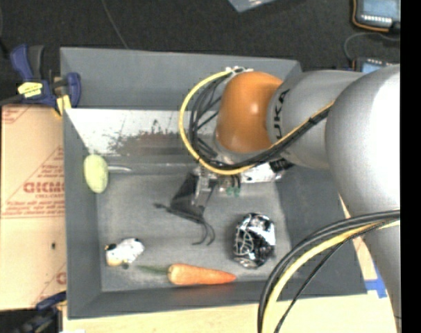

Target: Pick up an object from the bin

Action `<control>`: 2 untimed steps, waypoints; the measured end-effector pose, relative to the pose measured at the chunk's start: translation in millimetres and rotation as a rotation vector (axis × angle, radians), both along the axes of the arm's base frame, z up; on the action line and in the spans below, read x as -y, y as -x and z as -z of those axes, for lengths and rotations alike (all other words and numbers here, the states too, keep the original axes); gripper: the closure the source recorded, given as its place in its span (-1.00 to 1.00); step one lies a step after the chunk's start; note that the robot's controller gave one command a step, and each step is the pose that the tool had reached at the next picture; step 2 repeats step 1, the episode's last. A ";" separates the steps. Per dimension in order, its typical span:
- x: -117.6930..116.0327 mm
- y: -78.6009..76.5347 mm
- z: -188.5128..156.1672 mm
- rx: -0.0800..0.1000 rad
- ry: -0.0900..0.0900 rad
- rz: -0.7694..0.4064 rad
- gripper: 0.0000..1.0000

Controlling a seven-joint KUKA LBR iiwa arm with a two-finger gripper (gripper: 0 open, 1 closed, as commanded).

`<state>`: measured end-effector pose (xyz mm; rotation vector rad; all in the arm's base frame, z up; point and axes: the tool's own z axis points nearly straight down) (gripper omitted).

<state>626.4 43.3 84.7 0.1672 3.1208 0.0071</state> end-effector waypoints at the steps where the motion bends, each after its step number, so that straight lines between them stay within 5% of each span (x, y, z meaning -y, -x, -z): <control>1: 0.1 -0.3 -3.9 0.001 0.000 0.000 1.00; 2: 0.1 -0.3 -3.9 0.001 0.000 0.000 1.00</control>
Offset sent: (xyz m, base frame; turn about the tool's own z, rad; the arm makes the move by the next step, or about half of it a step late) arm 0.0001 -0.0001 0.0021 0.0000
